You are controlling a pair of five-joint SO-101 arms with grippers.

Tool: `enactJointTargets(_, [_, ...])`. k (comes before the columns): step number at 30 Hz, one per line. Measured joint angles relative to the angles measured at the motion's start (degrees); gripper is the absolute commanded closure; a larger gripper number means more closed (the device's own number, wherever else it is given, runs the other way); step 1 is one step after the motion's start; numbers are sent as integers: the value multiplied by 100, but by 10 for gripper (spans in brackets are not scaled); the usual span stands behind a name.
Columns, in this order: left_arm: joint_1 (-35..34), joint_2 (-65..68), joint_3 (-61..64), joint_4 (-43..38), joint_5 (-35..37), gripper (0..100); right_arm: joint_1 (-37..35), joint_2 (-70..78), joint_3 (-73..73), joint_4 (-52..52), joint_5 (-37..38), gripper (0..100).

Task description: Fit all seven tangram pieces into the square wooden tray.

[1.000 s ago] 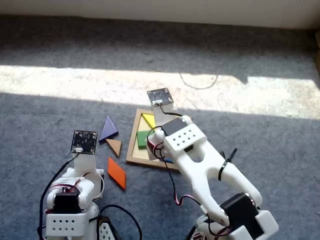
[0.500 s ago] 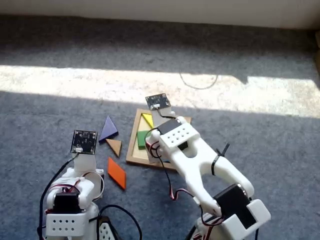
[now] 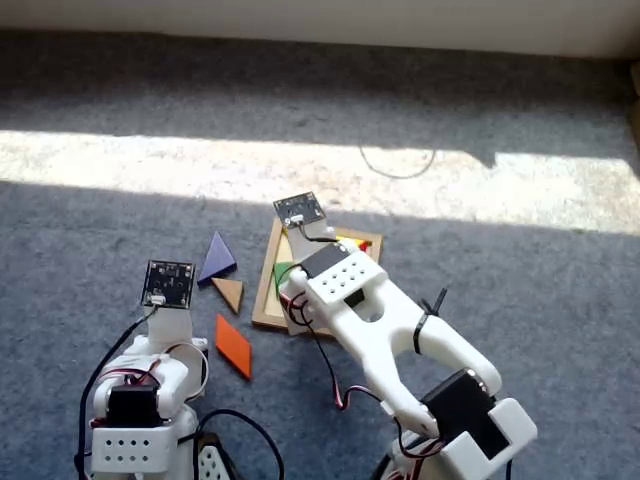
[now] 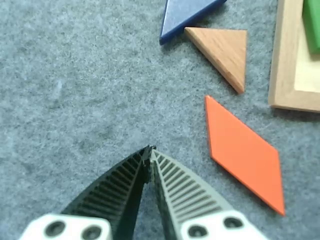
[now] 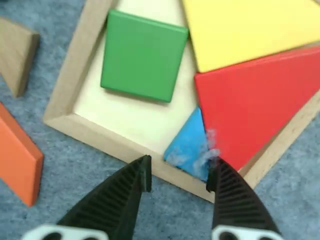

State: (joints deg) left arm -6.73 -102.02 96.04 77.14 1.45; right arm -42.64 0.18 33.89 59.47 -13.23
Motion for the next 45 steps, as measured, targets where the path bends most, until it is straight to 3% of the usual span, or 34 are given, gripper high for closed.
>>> enactJointTargets(13, [0, 0, 0, 0, 0, 994, 343, 123, 53, -88, 0, 824])
enactJointTargets(31, [0, 0, 0, 0, 0, 994, 70, 105, 70, -220, 26, 824])
enactJointTargets(45, [0, 0, 0, 0, 0, 994, 360, 132, 70, -624, -343, 825])
